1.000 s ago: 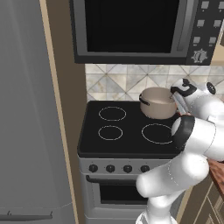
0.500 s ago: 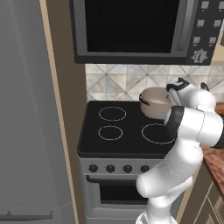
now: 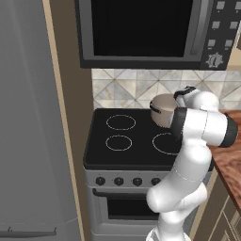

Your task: Move the pot and pan from the stove into the sink.

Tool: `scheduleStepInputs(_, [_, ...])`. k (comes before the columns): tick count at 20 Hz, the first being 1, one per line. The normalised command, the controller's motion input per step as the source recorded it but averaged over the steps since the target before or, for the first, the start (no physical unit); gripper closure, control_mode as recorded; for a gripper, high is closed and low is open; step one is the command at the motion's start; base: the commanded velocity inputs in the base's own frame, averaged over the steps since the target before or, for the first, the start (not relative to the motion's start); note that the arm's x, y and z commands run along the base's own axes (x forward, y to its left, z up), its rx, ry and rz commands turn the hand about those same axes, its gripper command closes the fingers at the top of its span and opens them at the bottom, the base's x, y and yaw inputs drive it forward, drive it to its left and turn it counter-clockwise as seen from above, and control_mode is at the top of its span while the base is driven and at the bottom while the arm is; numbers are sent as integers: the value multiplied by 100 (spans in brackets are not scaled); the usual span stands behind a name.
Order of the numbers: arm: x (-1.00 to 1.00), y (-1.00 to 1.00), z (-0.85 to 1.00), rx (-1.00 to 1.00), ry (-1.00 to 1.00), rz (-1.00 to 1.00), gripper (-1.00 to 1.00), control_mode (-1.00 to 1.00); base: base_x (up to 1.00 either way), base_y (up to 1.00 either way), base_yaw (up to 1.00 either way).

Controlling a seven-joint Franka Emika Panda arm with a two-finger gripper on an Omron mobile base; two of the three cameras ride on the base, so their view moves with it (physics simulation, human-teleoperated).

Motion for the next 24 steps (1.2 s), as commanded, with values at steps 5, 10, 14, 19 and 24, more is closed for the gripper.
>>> scheduleStepInputs(5, [30,-1,-20,-1,2,0,-100,-100,0,0,0])
scheduleStepInputs(10, [22,-3,-6,0,1,0,-100,-100,0,0,0])
scheduleStepInputs(14, [1,0,0,0,1,0,-100,-100,0,0,0])
scheduleStepInputs(19, [-3,-13,19,2,-3,-4,-100,-100,0,0,0])
scheduleStepInputs(24, [15,-6,2,0,0,-1,-100,-100,0,0,0])
